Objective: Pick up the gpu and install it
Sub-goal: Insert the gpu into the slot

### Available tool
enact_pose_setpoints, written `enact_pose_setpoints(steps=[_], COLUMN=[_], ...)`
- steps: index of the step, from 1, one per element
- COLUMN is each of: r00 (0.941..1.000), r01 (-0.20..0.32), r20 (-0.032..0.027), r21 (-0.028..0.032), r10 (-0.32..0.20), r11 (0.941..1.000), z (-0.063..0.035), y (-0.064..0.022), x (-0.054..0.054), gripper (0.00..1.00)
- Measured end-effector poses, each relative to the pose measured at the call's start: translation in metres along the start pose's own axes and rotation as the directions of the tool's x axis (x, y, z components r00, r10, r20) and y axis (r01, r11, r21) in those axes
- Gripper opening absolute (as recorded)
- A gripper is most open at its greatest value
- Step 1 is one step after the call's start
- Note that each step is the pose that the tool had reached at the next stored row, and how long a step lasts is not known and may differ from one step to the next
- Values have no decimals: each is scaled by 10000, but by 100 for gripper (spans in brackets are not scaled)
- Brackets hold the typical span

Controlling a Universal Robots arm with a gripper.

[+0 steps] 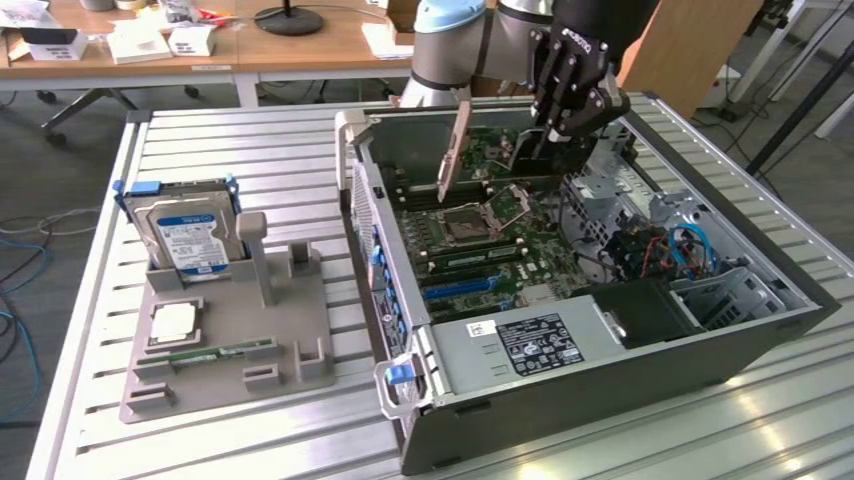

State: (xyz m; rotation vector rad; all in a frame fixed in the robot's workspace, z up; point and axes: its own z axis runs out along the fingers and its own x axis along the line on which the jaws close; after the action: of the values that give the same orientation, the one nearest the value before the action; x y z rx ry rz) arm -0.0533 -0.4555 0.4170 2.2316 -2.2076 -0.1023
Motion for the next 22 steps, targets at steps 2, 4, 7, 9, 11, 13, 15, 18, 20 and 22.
enact_pose_setpoints(steps=[2, 4, 7, 9, 11, 13, 15, 18, 20, 22], r00=[10000, 10000, 10000, 10000, 10000, 10000, 10000, 10000, 10000, 10000], r01=[5, 15, 31, 42, 42, 44, 55, 79, 87, 88], r20=[0, -3, -4, -3, -5, 4, 15, 38, 46, 44], r21=[5, 36, 101, 113, 113, 117, 157, 233, 266, 268], r10=[-5, -15, -31, -42, -42, -44, -56, -80, -88, -89], r11=[10000, 10000, 9999, 9999, 9999, 9999, 9999, 9997, 9996, 9996], z=[2, 5, 14, 18, 18, 27, 45, 73, 98, 105], y=[0, -1, 0, 0, 0, 0, 0, 1, 2, 2], x=[0, 0, 1, 1, 1, 1, 2, 3, 4, 5], gripper=[26, 26, 26, 26, 26, 26, 26, 26, 26, 26])
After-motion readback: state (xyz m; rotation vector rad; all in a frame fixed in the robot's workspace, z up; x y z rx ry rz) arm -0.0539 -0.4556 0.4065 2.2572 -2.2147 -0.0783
